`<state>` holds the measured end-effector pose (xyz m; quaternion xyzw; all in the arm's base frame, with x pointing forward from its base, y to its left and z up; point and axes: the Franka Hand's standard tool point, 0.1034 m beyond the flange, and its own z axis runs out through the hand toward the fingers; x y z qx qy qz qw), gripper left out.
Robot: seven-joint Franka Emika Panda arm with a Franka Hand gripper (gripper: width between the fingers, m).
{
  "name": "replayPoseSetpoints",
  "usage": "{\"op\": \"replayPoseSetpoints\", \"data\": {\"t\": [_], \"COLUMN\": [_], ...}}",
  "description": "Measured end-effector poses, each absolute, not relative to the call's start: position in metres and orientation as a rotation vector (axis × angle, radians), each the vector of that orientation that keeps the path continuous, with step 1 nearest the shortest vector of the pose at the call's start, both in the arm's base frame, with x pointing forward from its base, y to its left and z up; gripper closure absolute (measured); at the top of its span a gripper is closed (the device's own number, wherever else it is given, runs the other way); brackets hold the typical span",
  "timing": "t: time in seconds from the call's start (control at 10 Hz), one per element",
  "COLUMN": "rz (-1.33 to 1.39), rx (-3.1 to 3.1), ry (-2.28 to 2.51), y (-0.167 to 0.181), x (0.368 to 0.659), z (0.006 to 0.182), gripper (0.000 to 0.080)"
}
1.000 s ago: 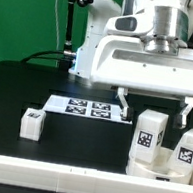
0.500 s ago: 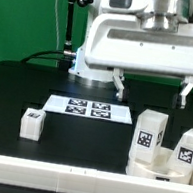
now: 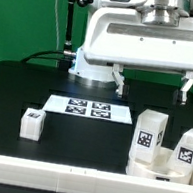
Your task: Assemble stool
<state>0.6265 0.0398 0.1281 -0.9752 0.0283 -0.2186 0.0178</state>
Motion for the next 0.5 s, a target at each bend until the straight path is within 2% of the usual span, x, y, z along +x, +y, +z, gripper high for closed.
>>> {"op": "replayPoseSetpoints", "data": {"t": [0.1,0.2,0.5], "rz": [-0.596,-0.401,-0.068], "rx": [-3.021,-3.012,-3.013], "ry": [0.206,0.342,0.348], "y": [0.032,0.038,0.037], "x": [0.621,0.613,0.609], "z": [0.126,0.126,0.127], "gripper": [0.0150,0.0150,0.0150]}}
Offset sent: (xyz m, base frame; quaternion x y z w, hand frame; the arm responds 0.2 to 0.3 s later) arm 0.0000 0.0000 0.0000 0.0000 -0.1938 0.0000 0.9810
